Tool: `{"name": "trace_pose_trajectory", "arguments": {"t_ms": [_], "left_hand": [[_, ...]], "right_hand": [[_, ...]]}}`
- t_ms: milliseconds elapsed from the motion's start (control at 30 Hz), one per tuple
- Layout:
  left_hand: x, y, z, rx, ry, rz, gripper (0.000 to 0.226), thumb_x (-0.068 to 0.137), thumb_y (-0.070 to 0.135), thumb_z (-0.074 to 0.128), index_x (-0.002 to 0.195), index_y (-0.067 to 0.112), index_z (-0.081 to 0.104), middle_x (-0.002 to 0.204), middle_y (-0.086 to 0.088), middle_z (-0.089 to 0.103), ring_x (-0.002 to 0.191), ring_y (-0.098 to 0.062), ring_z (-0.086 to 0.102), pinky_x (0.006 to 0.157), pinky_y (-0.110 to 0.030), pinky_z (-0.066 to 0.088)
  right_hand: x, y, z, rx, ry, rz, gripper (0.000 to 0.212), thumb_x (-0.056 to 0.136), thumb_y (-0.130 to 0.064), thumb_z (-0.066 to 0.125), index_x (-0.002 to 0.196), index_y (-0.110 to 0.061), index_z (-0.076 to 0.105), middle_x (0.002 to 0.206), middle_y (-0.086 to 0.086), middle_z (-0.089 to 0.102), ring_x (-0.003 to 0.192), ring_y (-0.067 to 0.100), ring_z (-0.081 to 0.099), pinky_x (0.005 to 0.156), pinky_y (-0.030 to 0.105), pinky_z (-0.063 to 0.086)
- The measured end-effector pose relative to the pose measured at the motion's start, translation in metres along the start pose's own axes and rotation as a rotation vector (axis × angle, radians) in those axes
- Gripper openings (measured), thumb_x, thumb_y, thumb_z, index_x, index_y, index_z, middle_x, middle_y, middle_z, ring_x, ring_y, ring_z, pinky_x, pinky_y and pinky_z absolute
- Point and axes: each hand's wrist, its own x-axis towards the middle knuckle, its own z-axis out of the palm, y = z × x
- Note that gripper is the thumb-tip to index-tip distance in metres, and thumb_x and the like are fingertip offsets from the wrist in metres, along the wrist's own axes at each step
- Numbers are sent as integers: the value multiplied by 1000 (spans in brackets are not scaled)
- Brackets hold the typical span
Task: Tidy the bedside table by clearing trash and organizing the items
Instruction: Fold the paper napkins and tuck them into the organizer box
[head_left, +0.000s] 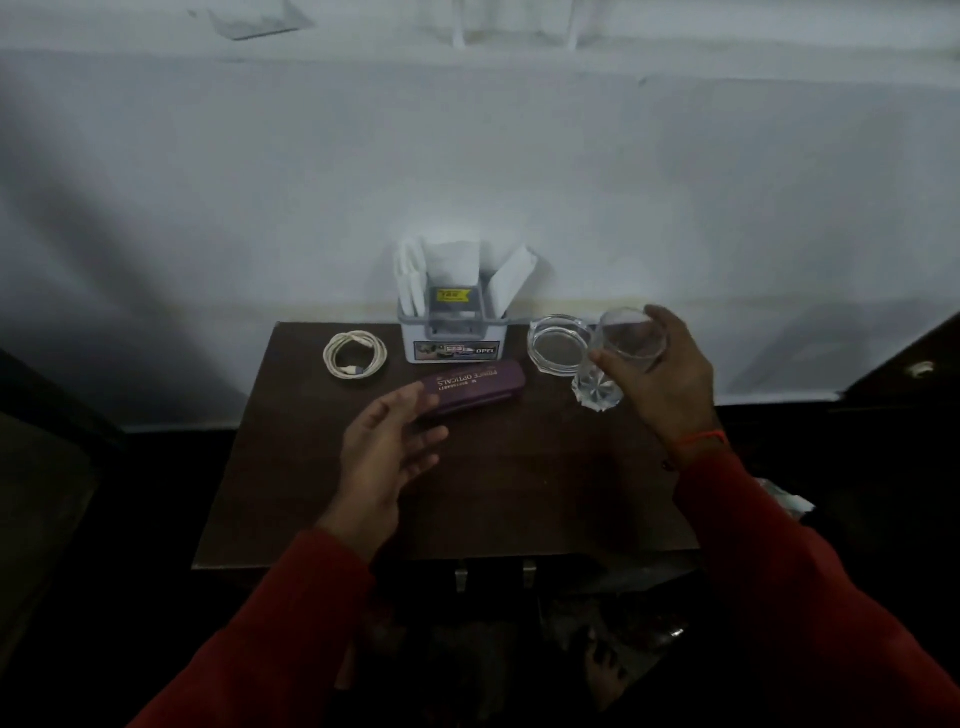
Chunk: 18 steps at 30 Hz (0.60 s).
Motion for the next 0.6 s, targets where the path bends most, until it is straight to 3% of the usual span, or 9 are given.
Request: {"name": "trace_pose_trajectory", "arguments": {"t_ms": [167,233,300,400,500,600], "left_hand": [[0,-1,1,4,-9,-9,15,98,32,63,110,28,72,107,7,80,88,-18,75,72,-33,54],[-1,-3,3,14,-15,-8,14,99,31,63,108,28,72,106,7,80,86,-17,75,71,-32,54],[0,-3,2,21,-16,-3,13,99,31,62,108,28,72,106,7,80,86,-17,74,72,-32,54],[2,-3,1,24,-7,-4,14,100,30,61,109,28,72,105,7,80,86,-17,74,73,-33,53],[4,-3,0,21,-5,-2,14,100,29,61,109,28,72,103,8,80,84,-17,74,71,-32,54],[6,-4,0,34,-7,-3,16,99,30,62,111,27,72,104,8,80,83,-16,74,69,-31,54]], "right_hand": [[24,-16,3,180,188,-93,81,72,-50,82,140,-26,46,127,-9,60,110,13,64,84,43,60],[34,-15,13,188,171,-73,83,71,-45,84,142,-24,45,130,-6,60,110,15,63,86,44,59],[41,-8,27,157,130,-51,85,72,-37,86,143,-17,46,131,1,60,116,20,61,96,46,53],[45,4,46,82,62,-37,86,71,-36,87,144,-12,47,130,5,61,121,21,58,104,37,48],[47,7,62,35,10,-52,87,71,-40,86,144,-13,48,131,5,61,121,19,57,100,24,43],[53,8,71,21,-27,-56,89,71,-44,85,145,-14,46,130,5,60,121,18,55,97,23,42]]}}
